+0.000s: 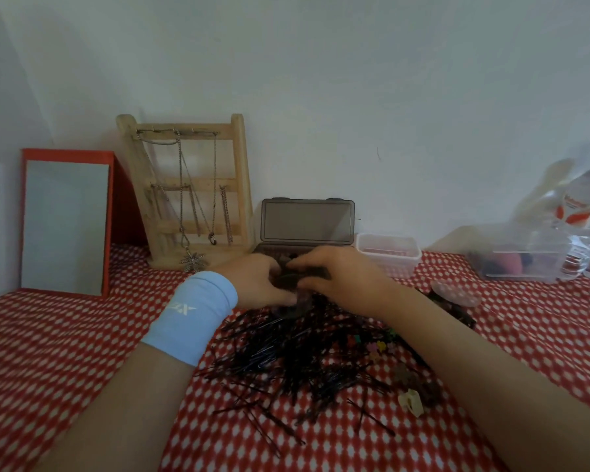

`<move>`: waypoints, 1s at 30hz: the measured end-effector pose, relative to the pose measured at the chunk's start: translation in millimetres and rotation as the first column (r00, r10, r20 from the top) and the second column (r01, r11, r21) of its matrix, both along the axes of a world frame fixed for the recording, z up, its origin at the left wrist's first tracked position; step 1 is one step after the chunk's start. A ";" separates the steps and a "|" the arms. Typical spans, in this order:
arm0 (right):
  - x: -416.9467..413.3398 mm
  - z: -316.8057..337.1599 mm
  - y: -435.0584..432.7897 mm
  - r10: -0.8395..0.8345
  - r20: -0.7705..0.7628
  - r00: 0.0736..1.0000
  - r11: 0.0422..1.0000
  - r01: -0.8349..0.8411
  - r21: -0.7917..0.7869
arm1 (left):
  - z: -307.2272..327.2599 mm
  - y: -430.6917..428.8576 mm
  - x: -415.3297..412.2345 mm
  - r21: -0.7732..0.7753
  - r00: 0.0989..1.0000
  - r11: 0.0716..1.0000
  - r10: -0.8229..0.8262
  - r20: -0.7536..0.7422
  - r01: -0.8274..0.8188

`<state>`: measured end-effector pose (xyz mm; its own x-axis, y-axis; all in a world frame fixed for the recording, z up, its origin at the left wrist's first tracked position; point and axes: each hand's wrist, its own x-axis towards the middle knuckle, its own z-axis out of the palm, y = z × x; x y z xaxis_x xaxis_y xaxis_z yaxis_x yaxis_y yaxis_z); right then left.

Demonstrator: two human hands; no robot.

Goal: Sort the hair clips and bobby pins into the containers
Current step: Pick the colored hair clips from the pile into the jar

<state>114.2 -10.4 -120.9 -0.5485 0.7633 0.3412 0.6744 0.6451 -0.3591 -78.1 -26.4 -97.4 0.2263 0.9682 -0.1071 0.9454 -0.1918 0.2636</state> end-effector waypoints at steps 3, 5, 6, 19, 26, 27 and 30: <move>16.4 11.8 2.0 -0.055 0.006 0.998 0.998 0.055 -0.023 | -5.2 -0.5 2.4 0.018 0.999 0.999 -0.049 -0.021 0.050; 32.3 23.1 4.2 -0.133 0.049 0.990 0.991 0.133 -0.010 | -5.9 -0.4 1.8 0.054 0.995 0.994 -0.094 -0.036 0.096; 38.5 26.4 5.0 -0.152 0.104 0.983 0.988 0.153 -0.002 | -6.5 -0.7 2.3 0.050 0.992 0.991 -0.121 -0.035 0.123; 40.3 0.9 0.2 -0.217 0.688 0.693 0.971 0.078 0.228 | -6.3 -21.5 52.0 0.333 0.899 0.844 -0.437 -0.026 0.421; 49.9 -7.3 3.1 -0.299 0.577 0.760 0.954 0.254 0.158 | -28.6 -27.6 71.3 0.176 0.856 0.839 -0.488 -0.172 0.514; 52.1 -7.2 2.6 -0.276 0.564 0.778 0.960 0.246 0.130 | -29.6 -27.8 71.8 0.170 0.860 0.845 -0.482 -0.165 0.506; 60.8 -5.2 -2.1 -0.222 0.478 0.850 0.973 0.225 0.052 | -28.1 -27.4 70.8 0.185 0.871 0.851 -0.479 -0.108 0.491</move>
<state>175.0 -12.5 -126.0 -0.4574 0.8859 0.0770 0.8892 0.4556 0.0411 -7.3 -53.8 -125.5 0.6724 0.7385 0.0503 0.7300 -0.6728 0.1199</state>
